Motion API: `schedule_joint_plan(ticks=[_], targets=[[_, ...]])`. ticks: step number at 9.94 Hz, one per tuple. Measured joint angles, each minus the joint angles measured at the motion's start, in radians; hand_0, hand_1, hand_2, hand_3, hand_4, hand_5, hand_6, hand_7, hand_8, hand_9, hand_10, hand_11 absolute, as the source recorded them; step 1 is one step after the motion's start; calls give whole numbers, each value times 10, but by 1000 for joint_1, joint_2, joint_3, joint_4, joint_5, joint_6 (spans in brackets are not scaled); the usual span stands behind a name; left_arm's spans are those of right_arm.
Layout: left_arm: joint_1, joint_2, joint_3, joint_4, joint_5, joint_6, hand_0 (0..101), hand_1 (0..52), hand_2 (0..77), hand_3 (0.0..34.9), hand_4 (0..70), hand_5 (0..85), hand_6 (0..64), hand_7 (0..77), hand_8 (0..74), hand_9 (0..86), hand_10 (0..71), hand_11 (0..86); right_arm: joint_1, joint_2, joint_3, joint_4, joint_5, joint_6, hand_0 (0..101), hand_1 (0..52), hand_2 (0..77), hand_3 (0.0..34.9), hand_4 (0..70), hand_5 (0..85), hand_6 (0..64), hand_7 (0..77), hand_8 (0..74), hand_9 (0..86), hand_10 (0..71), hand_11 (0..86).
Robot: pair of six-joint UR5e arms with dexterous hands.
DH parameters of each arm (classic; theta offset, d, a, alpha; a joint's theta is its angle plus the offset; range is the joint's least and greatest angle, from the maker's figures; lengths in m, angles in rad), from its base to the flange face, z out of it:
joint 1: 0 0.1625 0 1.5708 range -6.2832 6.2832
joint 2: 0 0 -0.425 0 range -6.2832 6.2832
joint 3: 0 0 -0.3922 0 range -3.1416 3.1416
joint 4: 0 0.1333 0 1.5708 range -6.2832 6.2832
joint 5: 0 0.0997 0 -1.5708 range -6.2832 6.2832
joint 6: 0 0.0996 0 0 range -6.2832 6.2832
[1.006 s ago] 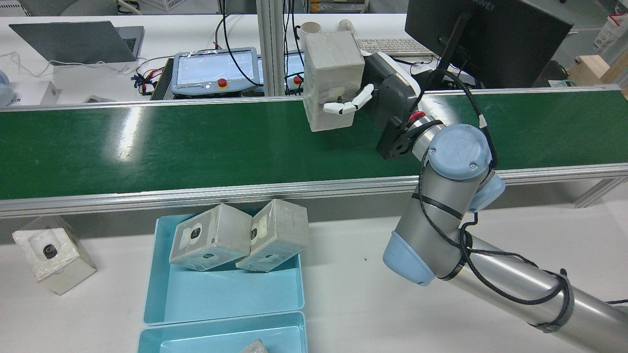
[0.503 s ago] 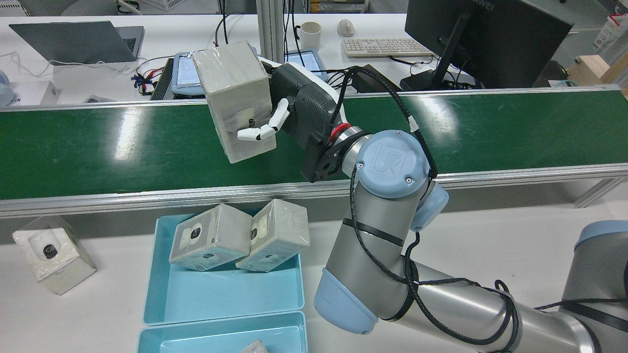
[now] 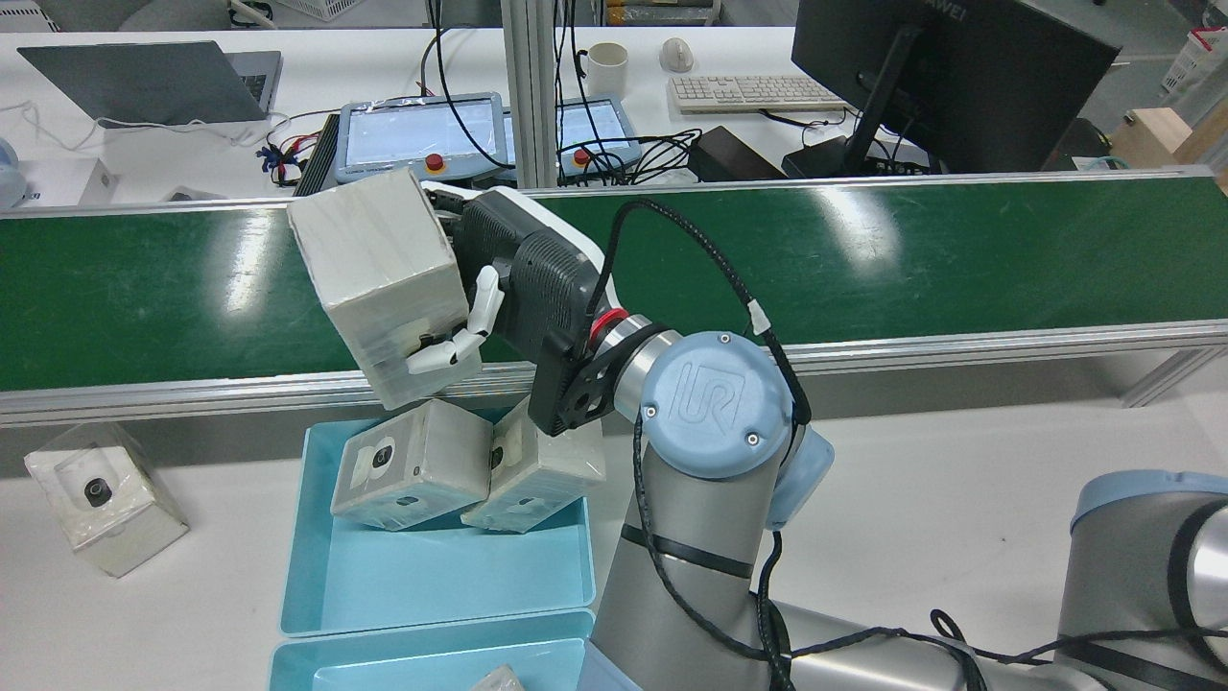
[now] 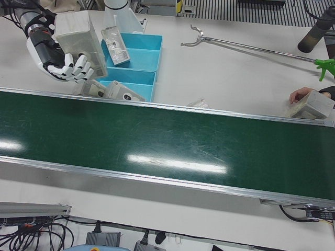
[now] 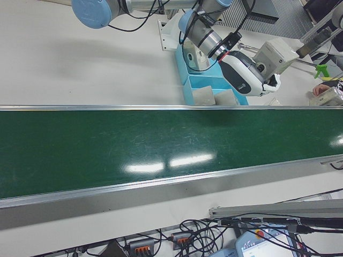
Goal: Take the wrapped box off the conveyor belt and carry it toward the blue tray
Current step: 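Lift the wrapped box off the belt with the right hand, then carry the box over the blue tray toward the robot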
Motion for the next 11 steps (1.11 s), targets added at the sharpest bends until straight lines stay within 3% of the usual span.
schedule_joint_plan(ticks=[4, 5, 6, 7, 8, 9, 10, 11], targets=[[0, 0, 0, 0, 0, 0, 0, 0, 5, 0, 0, 11, 5, 0, 5, 0, 5, 5, -99, 39, 20, -28, 3, 13, 566, 22, 360, 0, 305, 676, 464, 327, 464, 425, 267, 431], [0, 0, 0, 0, 0, 0, 0, 0, 11, 0, 0, 11, 5, 5, 5, 0, 5, 5, -122, 44, 28, -34, 4, 18, 567, 22, 360, 0, 305, 676, 464, 327, 464, 425, 245, 387], [0, 0, 0, 0, 0, 0, 0, 0, 11, 0, 0, 11, 5, 5, 5, 5, 5, 5, -139, 43, 44, -40, 4, 24, 570, 16, 365, 0, 338, 654, 475, 322, 453, 436, 164, 305], [0, 0, 0, 0, 0, 0, 0, 0, 5, 0, 0, 11, 5, 5, 5, 0, 5, 5, -149, 31, 68, -43, 4, 28, 569, 22, 365, 0, 338, 665, 453, 338, 382, 480, 82, 180], [0, 0, 0, 0, 0, 0, 0, 0, 5, 0, 0, 11, 5, 5, 5, 0, 5, 5, -154, 9, 97, -46, 5, 30, 578, 22, 365, 0, 191, 704, 322, 393, 213, 409, 0, 71], [0, 0, 0, 0, 0, 0, 0, 0, 5, 0, 0, 11, 5, 5, 5, 0, 5, 5, -156, -17, 126, -47, 5, 34, 617, 22, 365, 0, 191, 704, 322, 393, 213, 409, 0, 16], [0, 0, 0, 0, 0, 0, 0, 0, 5, 0, 0, 11, 5, 5, 5, 5, 5, 5, -153, -50, 155, -48, 5, 45, 647, 22, 365, 2, 158, 507, 185, 327, 104, 333, 0, 0], [0, 0, 0, 0, 0, 0, 0, 0, 11, 0, 0, 11, 5, 0, 5, 5, 5, 5, -144, -79, 176, -48, 4, 61, 621, 115, 387, 32, 153, 442, 93, 229, 0, 207, 0, 0]])
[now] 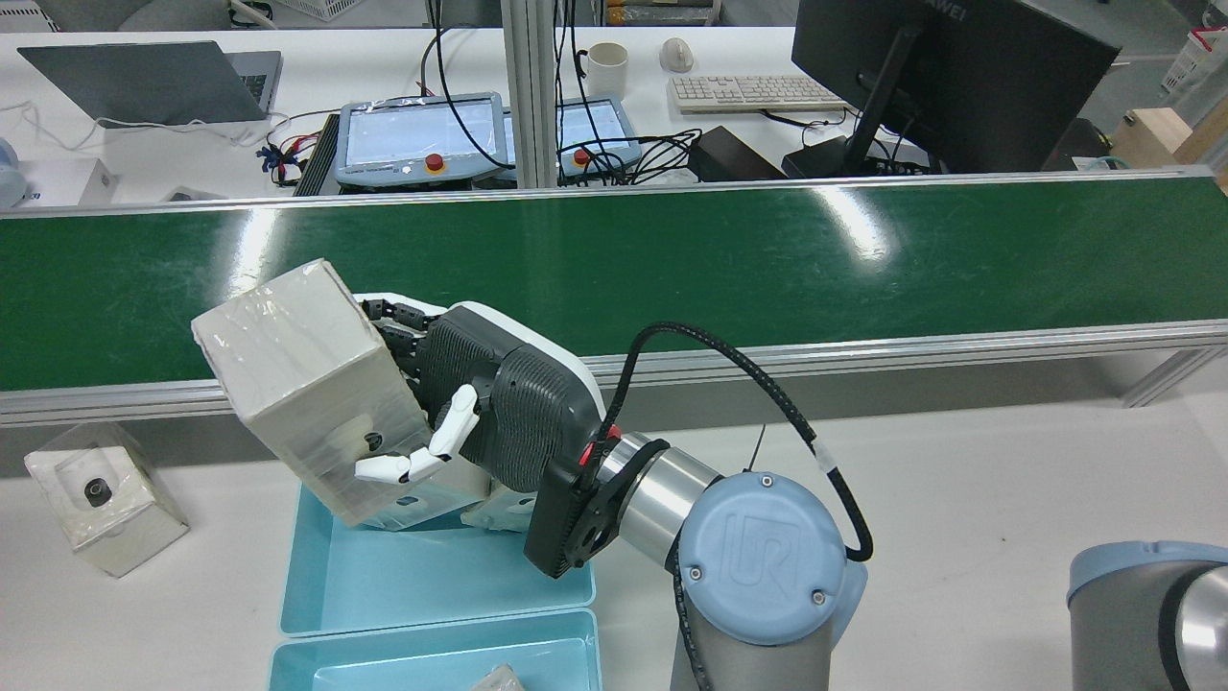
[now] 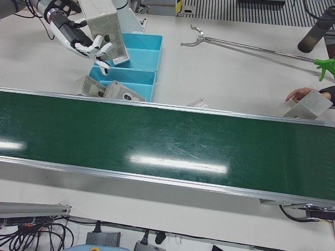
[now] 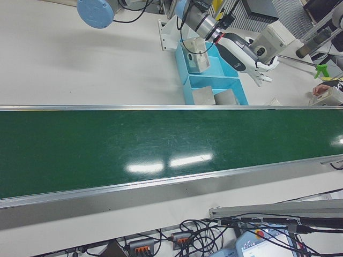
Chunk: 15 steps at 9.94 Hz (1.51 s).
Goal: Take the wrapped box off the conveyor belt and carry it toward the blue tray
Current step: 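Carry the box over the blue tray toward the robot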
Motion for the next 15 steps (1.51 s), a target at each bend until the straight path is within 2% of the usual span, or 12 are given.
schedule_joint_plan(ticks=[1, 2, 3, 7, 8, 9, 10, 11, 12, 13, 14, 15], targets=[[0, 0, 0, 0, 0, 0, 0, 0, 11, 0, 0, 11, 5, 0, 5, 5, 5, 5, 13, -19, 19, 0, 0, 12, 621, 115, 387, 32, 153, 442, 93, 229, 5, 82, 0, 0], [0, 0, 0, 0, 0, 0, 0, 0, 5, 0, 0, 11, 5, 0, 5, 0, 0, 5, 23, -32, 36, 0, 2, 19, 621, 115, 387, 32, 153, 442, 93, 229, 5, 82, 0, 0], [0, 0, 0, 0, 0, 0, 0, 0, 11, 0, 0, 11, 5, 5, 5, 0, 5, 5, 28, -40, 48, 0, 8, 22, 546, 120, 431, 140, 125, 469, 87, 180, 5, 16, 0, 0], [0, 0, 0, 0, 0, 0, 0, 0, 11, 0, 0, 11, 5, 0, 5, 0, 5, 5, 25, -47, 73, -3, 17, 23, 560, 125, 431, 127, 153, 567, 98, 180, 0, 27, 0, 5], [0, 0, 0, 0, 0, 0, 0, 0, 11, 0, 0, 11, 5, 0, 5, 0, 5, 5, 25, -47, 80, -7, 16, 23, 559, 125, 431, 156, 153, 573, 98, 180, 11, 27, 0, 5], [0, 0, 0, 0, 0, 0, 0, 0, 11, 0, 0, 11, 5, 0, 5, 0, 5, 5, 24, -47, 85, -10, 16, 23, 559, 125, 431, 156, 153, 573, 98, 180, 11, 27, 0, 5], [0, 0, 0, 0, 0, 0, 0, 0, 11, 0, 0, 11, 5, 0, 5, 0, 5, 5, 23, -48, 87, -12, 14, 23, 605, 125, 431, 199, 109, 415, 49, 93, 0, 11, 0, 5], [0, 0, 0, 0, 0, 0, 0, 0, 11, 0, 0, 11, 5, 0, 5, 0, 5, 5, 23, -48, 87, -13, 12, 23, 547, 207, 496, 254, 87, 262, 22, 55, 0, 11, 0, 5], [0, 0, 0, 0, 0, 0, 0, 0, 5, 0, 0, 11, 5, 5, 5, 0, 5, 5, 23, -47, 88, -13, 10, 23, 547, 207, 496, 254, 87, 262, 22, 55, 0, 11, 0, 5], [0, 0, 0, 0, 0, 0, 0, 0, 11, 0, 0, 11, 5, 0, 5, 0, 0, 5, 23, -47, 89, -13, 8, 23, 537, 191, 480, 309, 115, 278, 22, 55, 0, 11, 0, 5], [0, 0, 0, 0, 0, 0, 0, 0, 11, 0, 0, 11, 5, 5, 5, 5, 5, 5, 23, -46, 90, -14, 8, 23, 537, 191, 480, 309, 115, 278, 22, 55, 0, 11, 0, 5], [0, 0, 0, 0, 0, 0, 0, 0, 11, 0, 0, 11, 5, 5, 5, 5, 5, 5, 23, -46, 90, -13, 7, 23, 538, 175, 267, 301, 71, 251, 22, 60, 0, 11, 0, 5]])
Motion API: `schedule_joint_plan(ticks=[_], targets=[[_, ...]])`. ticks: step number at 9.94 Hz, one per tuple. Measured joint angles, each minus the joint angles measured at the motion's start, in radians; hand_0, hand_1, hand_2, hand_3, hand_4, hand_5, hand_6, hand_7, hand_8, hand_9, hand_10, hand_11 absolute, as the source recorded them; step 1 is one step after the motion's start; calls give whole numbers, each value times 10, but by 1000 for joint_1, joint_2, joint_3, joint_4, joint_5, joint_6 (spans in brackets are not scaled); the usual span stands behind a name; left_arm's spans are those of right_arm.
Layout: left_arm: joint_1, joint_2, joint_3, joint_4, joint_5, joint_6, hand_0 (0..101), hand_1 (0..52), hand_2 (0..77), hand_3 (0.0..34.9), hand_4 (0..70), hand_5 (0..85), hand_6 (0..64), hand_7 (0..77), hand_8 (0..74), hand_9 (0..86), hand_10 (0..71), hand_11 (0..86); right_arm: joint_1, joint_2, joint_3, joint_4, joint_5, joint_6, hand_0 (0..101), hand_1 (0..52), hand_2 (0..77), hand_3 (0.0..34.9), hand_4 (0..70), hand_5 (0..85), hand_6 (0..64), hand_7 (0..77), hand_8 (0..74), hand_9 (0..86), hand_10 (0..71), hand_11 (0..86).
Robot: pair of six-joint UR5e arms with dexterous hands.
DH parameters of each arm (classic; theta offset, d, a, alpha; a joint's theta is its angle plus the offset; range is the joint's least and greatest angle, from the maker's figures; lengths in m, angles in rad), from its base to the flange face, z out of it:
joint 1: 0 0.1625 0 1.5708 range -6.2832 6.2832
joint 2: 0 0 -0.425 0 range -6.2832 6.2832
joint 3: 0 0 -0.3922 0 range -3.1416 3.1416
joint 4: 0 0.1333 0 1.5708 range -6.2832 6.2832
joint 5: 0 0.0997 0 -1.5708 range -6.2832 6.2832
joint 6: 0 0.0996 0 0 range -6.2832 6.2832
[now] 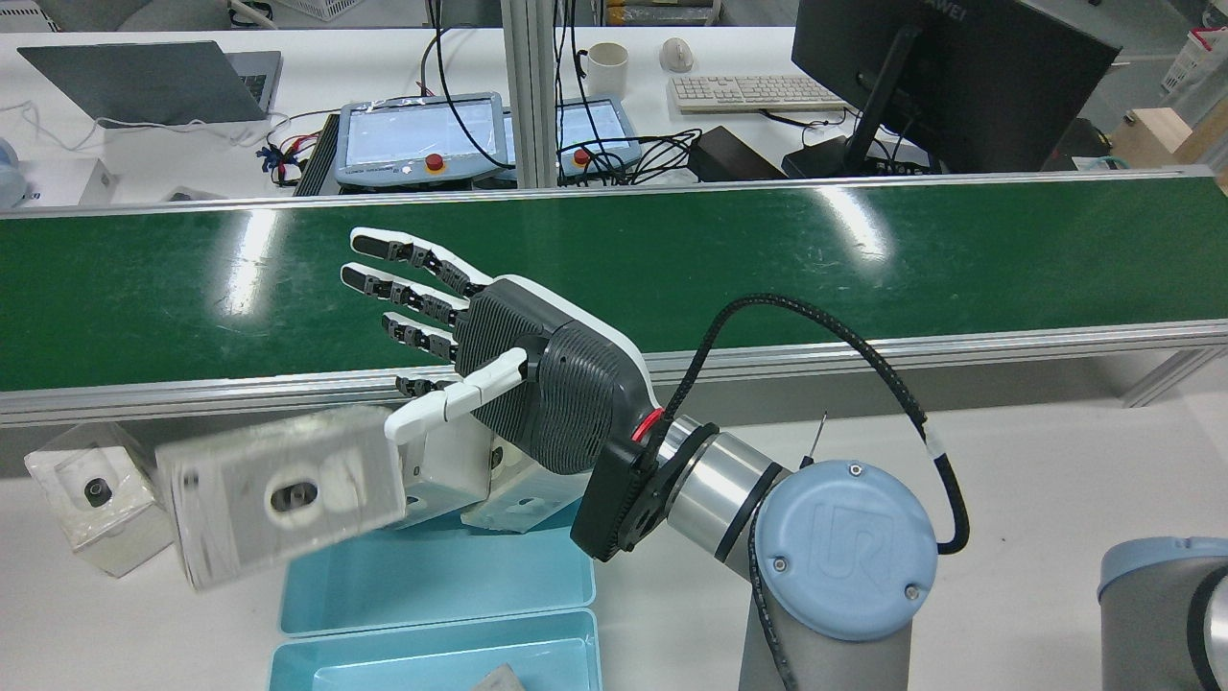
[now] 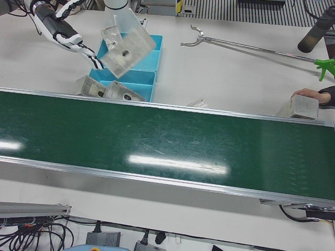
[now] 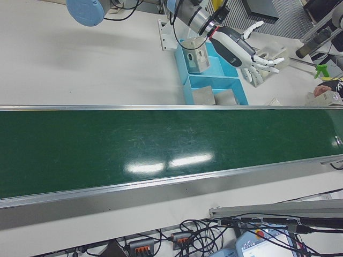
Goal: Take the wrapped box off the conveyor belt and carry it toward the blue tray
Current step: 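Carry the box over the blue tray toward the robot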
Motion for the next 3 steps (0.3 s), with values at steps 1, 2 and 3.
schedule_joint_plan(ticks=[1, 2, 3], targets=[[0, 0, 0, 0, 0, 0, 0, 0, 11, 0, 0, 11, 5, 5, 5, 5, 5, 5, 0, 0, 0, 0, -1, 0, 538, 175, 267, 301, 71, 251, 22, 60, 0, 11, 0, 5], [0, 0, 0, 0, 0, 0, 0, 0, 11, 0, 0, 11, 5, 5, 5, 0, 5, 5, 0, 1, 1, 0, -1, 1, 531, 158, 22, 314, 71, 229, 0, 60, 0, 11, 0, 5], [0, 0, 0, 0, 0, 0, 0, 0, 5, 0, 0, 11, 5, 5, 5, 5, 5, 5, 0, 1, 1, 0, -1, 1, 527, 158, 16, 309, 71, 224, 5, 44, 0, 5, 0, 5]])
